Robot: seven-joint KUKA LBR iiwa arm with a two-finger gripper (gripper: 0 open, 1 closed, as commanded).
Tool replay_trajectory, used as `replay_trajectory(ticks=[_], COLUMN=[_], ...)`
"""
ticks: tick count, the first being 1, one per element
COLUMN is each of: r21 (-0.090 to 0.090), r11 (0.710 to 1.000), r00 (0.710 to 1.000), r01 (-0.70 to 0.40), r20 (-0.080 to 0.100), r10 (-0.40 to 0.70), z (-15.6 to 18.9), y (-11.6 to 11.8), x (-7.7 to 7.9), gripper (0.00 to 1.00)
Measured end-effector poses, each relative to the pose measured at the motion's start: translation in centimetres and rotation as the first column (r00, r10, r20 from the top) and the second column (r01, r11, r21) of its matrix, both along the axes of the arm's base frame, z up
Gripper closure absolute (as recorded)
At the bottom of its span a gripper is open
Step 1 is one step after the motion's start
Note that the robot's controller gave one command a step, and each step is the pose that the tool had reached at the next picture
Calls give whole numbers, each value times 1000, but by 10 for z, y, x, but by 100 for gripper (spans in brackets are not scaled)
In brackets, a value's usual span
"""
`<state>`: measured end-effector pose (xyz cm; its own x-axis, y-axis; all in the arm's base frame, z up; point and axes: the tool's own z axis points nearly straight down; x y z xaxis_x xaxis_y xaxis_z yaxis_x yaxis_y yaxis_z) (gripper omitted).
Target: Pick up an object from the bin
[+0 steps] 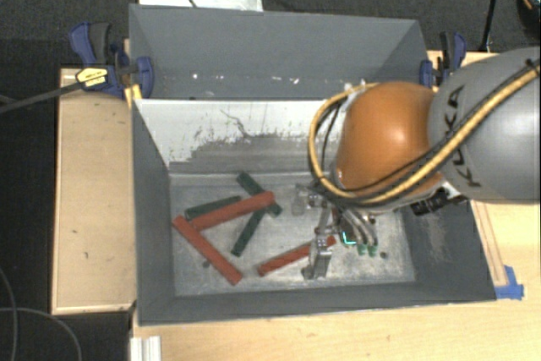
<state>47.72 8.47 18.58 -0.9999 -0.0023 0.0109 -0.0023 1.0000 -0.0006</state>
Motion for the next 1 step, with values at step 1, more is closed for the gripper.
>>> replay_trajectory(ticks=[1], r21=[1], r11=[988], r00=[987], r01=[-157], r20=[19], r10=[157], z=[-119], y=[-41], x=[3], gripper=[0])
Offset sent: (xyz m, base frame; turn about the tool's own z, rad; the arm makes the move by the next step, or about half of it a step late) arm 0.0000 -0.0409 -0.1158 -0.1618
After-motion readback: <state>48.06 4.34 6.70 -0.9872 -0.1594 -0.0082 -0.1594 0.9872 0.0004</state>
